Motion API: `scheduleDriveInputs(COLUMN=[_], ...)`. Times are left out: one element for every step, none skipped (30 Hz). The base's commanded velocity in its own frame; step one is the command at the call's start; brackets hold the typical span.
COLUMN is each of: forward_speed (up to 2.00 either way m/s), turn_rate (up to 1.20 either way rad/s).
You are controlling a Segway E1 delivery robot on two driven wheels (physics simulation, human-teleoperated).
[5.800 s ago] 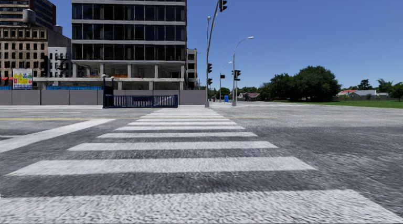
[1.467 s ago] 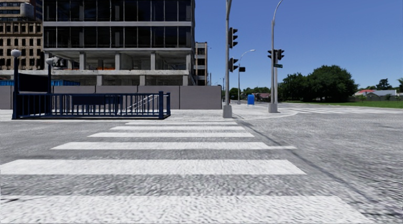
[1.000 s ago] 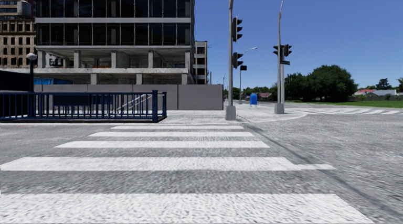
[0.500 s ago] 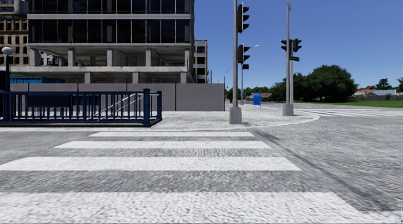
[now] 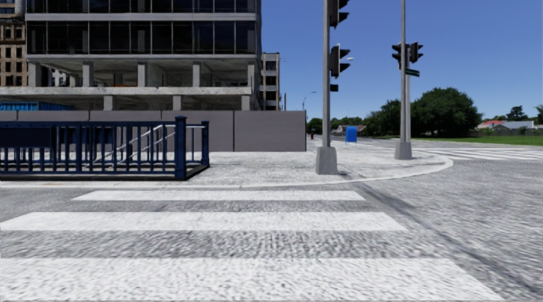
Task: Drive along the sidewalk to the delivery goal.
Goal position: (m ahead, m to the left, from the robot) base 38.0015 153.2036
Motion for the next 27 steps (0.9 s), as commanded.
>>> scheduleDriveInputs(forward_speed=[2.0,2.0,2.0,2.0,2.0,2.0,2.0,2.0,2.0,2.0,2.0,2.0,2.0,2.0,2.0,2.0,2.0,2.0,2.0,2.0,2.0,2.0,2.0,2.0,2.0,2.0,2.0], turn_rate=[0.0,0.0,0.0,0.0,0.0,0.0,0.0,0.0,0.0,0.0,0.0,0.0,0.0,0.0,0.0,0.0,0.0,0.0,0.0,0.0,0.0,0.0,0.0,0.0,0.0,0.0,0.0])
